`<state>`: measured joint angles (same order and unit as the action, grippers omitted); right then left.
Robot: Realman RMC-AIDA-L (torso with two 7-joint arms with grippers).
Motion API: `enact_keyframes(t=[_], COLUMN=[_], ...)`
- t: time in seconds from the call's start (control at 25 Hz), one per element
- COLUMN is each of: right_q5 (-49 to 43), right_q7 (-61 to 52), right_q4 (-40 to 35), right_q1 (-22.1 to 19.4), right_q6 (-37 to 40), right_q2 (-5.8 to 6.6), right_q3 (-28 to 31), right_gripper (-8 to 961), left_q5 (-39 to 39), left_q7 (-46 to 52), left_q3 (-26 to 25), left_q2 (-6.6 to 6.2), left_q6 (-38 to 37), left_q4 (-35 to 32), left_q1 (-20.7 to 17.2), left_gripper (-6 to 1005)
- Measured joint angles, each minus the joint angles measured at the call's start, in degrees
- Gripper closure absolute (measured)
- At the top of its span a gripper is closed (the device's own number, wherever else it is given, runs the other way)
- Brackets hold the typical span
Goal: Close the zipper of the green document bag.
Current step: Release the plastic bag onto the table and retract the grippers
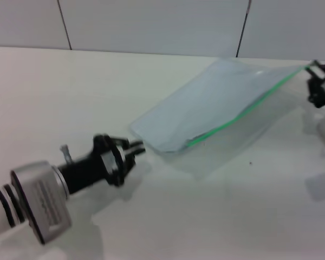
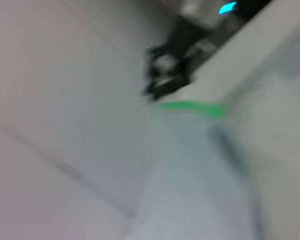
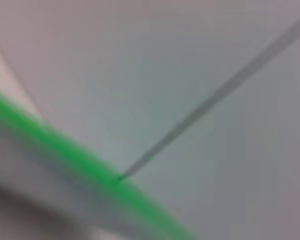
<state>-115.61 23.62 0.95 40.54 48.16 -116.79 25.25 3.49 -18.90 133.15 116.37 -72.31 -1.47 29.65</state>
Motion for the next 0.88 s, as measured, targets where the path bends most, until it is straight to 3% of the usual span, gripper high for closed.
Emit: enact_keyframes(t=[0.12, 0.2, 0.44, 0.6, 0.88], right_q5=[5.3, 8.37, 13.03, 12.49, 12.37], right_q7=[-0.14, -0.37, -4.61, -14.03, -22.51], right_q4=[1.41, 3.11, 11.42, 12.76, 11.92], right_q1=[-3.4, -6.0, -13.75, -16.09, -16.08], right_q6=[3.6, 7.7, 23.31, 32.01, 35.11], right_q2=[-0.12, -0.18, -0.19, -0.25, -0.04], right_q3=[2.02, 2.13, 1.58, -0.01, -2.97], right_gripper=[846, 845, 637, 476, 161], left_q5=[7.97, 12.96, 37.38, 43.75, 47.25], left_q7=[0.3, 0.97, 14.71, 24.11, 28.72], left_q3=[-0.03, -0.03, -0.09, -0.08, -0.06], left_q2=[0.0, 0.01, 0.06, -0.04, -0.1], left_q6=[-1.44, -3.1, -11.14, -14.54, -20.27], left_q4=[-0.02, -0.02, -1.45, -1.81, -1.63], left_q1=[0.0, -0.16, -2.49, -3.14, -4.43], left_gripper=[935, 867, 654, 499, 439])
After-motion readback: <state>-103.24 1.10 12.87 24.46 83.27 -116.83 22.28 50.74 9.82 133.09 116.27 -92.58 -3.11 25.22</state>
